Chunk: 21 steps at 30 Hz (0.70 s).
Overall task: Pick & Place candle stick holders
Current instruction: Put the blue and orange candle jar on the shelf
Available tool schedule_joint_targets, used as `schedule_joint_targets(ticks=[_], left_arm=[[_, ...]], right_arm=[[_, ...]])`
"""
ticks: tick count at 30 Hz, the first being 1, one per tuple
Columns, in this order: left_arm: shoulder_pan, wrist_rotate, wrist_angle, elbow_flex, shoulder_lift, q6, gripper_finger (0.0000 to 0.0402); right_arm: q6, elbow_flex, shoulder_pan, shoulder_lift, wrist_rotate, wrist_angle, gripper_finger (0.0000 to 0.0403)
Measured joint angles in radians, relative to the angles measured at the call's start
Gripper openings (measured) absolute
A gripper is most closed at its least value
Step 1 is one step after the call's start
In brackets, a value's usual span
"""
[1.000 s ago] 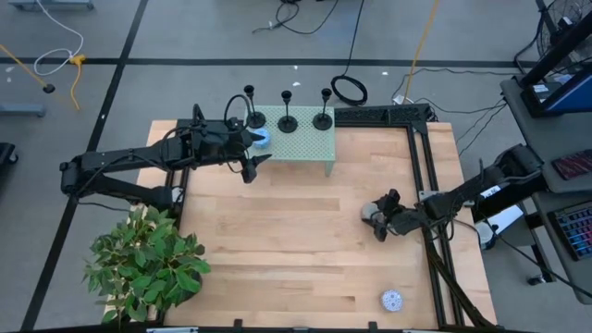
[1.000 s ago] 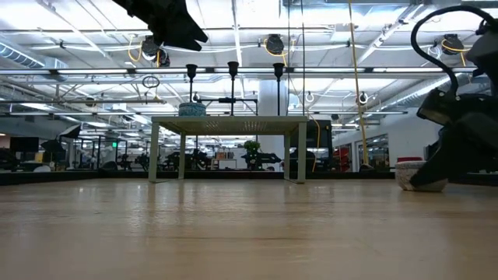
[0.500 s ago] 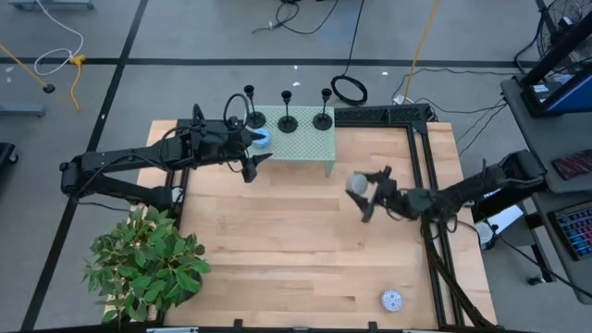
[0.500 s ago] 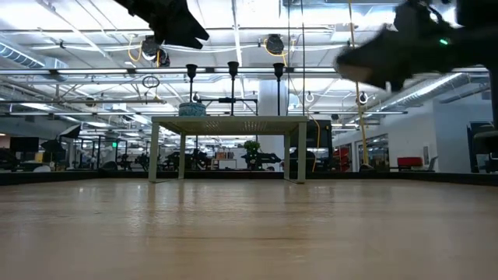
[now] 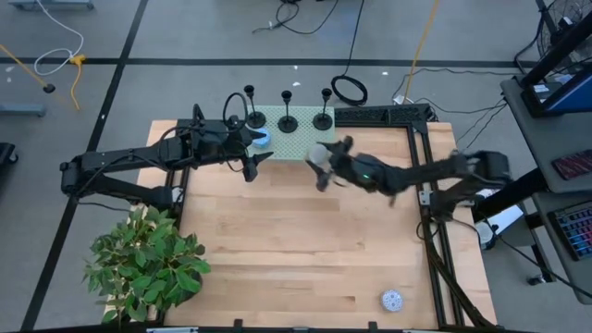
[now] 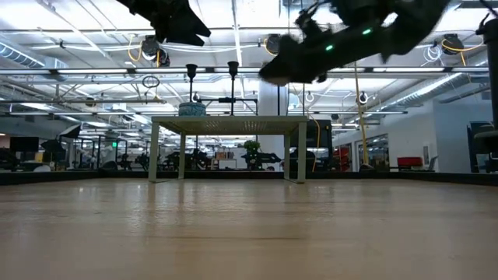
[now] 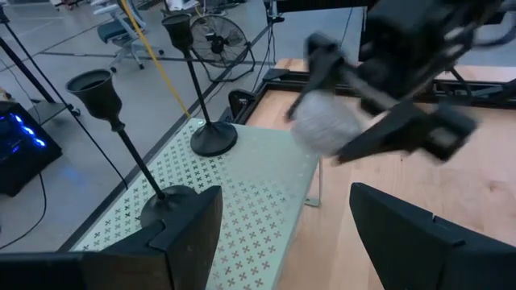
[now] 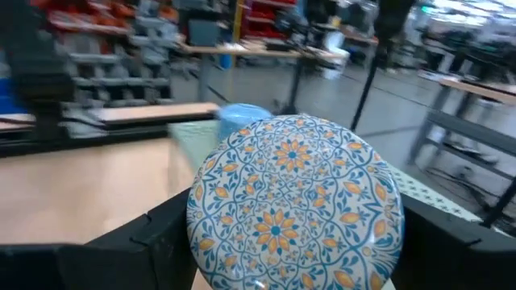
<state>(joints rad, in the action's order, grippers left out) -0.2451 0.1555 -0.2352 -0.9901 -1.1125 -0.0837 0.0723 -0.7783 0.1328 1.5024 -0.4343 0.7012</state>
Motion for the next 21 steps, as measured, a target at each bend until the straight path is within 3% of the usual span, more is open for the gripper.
schedule_joint_targets(ticks=[11,21], left_arm=[[0.0,0.0,-0.006,0.0,0.0,0.013,0.0274],[0.0,-0.001,-0.008,0.0,0.0,0.009,0.0273]], right_arm=[[-0.058,-0.246,0.118,0.288,0.15,-0.008,0.0294],[-0.069,-0.283,0.159,0.333,0.15,-0.01,0.031]])
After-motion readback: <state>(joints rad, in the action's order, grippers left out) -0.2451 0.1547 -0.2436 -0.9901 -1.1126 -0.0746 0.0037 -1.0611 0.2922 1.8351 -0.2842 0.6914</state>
